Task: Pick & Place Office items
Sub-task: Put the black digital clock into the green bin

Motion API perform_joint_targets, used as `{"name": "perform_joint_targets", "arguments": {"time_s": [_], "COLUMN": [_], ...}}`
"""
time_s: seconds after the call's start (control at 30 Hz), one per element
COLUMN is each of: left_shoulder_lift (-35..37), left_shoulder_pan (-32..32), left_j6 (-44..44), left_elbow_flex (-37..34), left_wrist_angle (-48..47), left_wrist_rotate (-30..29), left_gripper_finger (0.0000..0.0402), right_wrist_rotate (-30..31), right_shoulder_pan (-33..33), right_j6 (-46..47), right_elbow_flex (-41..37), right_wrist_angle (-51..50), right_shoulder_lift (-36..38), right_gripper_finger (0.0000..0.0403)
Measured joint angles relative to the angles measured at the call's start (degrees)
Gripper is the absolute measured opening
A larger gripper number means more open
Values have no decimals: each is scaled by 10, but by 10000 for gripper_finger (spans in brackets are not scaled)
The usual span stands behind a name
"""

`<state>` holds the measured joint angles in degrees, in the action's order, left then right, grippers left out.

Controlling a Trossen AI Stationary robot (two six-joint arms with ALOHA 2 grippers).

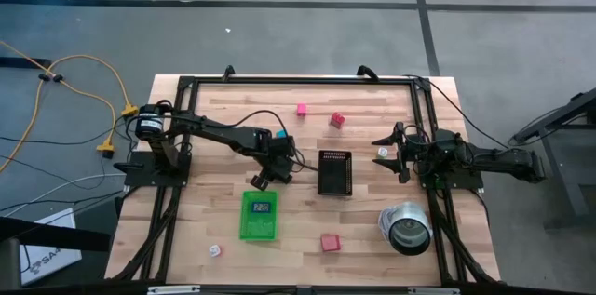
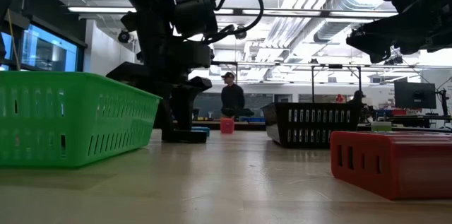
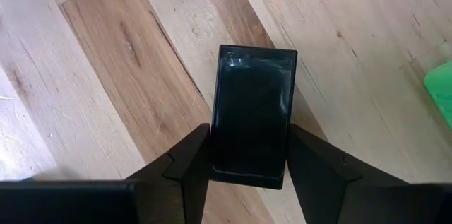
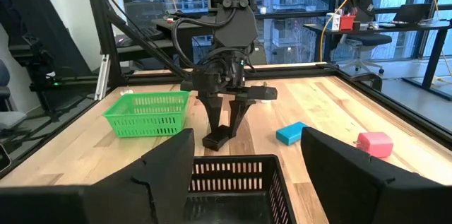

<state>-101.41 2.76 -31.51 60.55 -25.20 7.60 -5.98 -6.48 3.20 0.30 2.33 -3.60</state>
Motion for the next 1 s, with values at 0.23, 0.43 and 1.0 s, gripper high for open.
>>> {"name": "perform_joint_targets", "arguments": {"time_s": [0.23, 0.43, 1.0], "left_shoulder_lift": [12, 44, 167], "left_shoulder_pan": [0, 0, -44], "left_j6": [0, 3, 134], "left_elbow_flex": [0, 0, 0], "left_wrist_angle": [-3, -7, -119], "left_wrist_rotate": [-15, -37, -149], "left_gripper_finger": [158, 158, 158], "right_wrist_rotate": [0, 0, 0], "right_shoulder_pan": [0, 0, 0], "right_j6": [0, 0, 0], "right_elbow_flex": [0, 0, 0], "right_wrist_angle": [0, 0, 0], "right_shoulder_lift": [0, 0, 0], "right_gripper_finger": [248, 248, 248]}}
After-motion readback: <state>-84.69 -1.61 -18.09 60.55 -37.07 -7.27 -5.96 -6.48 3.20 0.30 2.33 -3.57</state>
